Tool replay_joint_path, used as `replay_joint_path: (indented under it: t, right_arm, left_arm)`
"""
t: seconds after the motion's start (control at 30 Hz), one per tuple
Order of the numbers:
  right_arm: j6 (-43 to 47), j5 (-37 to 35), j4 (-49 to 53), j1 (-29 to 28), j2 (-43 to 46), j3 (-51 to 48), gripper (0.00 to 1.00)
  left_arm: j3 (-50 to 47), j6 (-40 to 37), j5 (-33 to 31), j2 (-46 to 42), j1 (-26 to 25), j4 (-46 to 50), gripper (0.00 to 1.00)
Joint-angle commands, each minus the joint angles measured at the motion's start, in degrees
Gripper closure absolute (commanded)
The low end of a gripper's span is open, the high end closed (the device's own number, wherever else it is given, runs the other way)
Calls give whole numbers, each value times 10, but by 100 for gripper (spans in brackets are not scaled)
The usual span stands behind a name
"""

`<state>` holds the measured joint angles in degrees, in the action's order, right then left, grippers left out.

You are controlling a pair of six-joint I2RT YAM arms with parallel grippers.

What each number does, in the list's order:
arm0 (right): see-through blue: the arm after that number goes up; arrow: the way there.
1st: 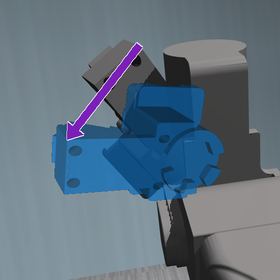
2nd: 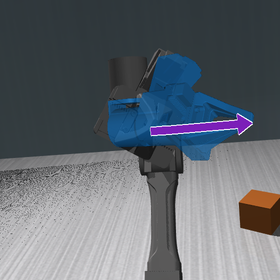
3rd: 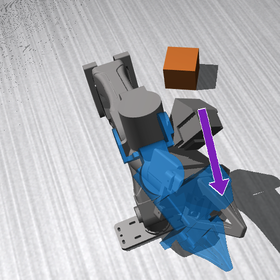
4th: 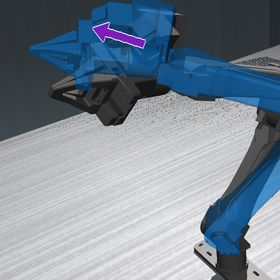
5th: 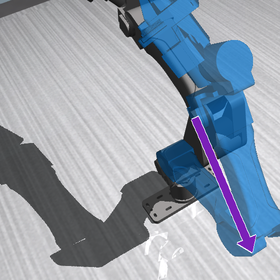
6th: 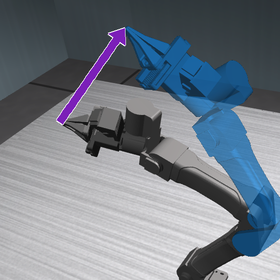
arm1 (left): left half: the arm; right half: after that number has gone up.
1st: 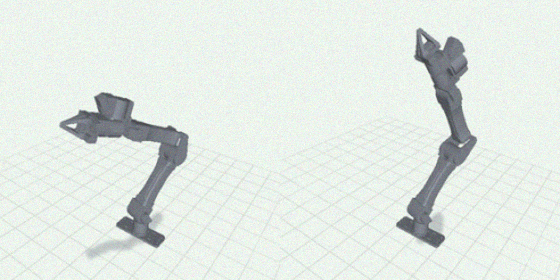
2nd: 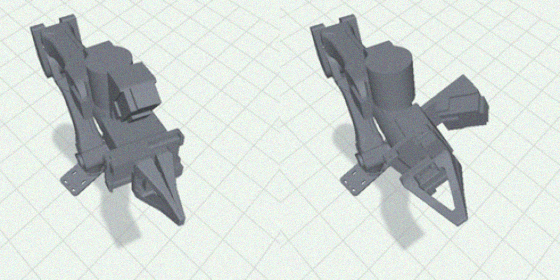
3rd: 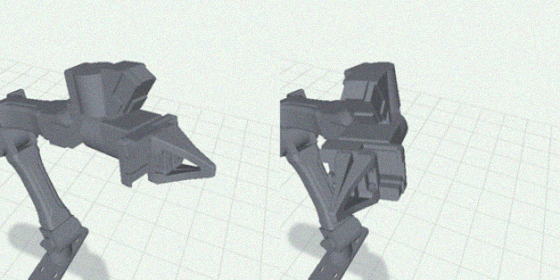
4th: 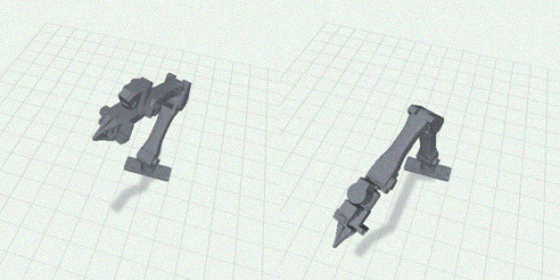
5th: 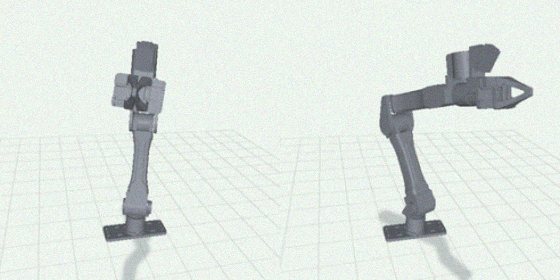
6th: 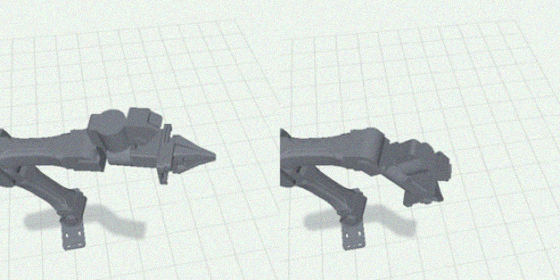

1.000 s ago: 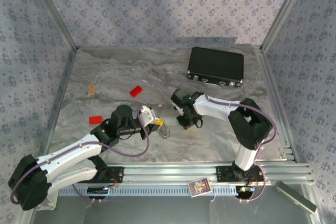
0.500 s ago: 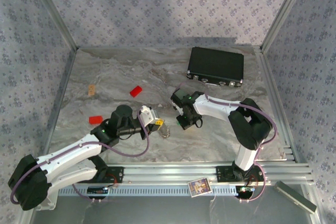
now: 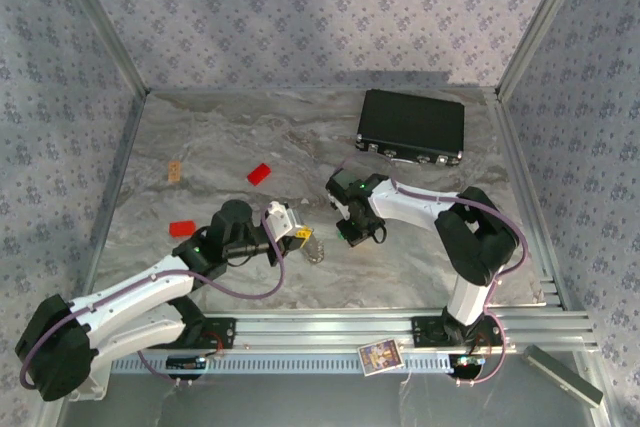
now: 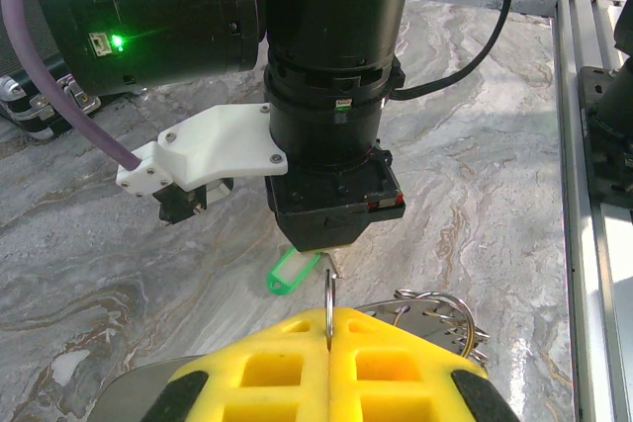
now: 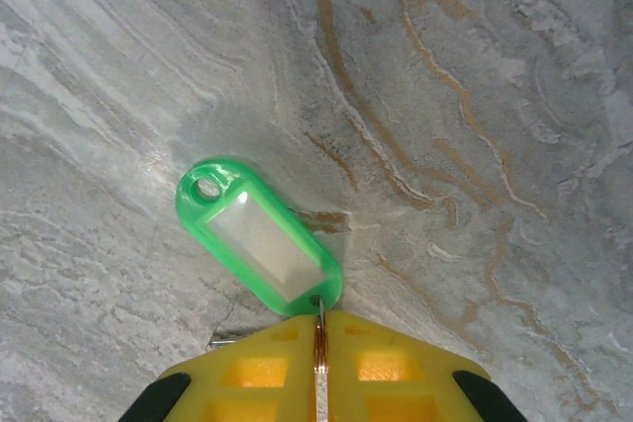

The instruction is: Put the keys on the keyring

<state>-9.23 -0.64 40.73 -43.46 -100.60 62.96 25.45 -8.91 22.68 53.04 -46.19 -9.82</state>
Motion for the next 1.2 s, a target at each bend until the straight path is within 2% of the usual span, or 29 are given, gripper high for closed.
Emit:
replay_joint_path:
  t: [0.0,0.27,0.63,1.17]
  right_arm:
    - [-2,5,20,3,-14,13,88]
    - [-1,7,19,4,-12,13,91]
    - [-2,5,23,3,-5,17,87]
    - [-2,6,26,2,-11,17,93]
  left_arm:
    - [14,4,5,-4,-4,-18,100]
    - [14,4,4,-5,-3,-17,100]
    - [15,4,4,-5,-3,-18,100]
    - [14,4,4,-6,-3,-17,100]
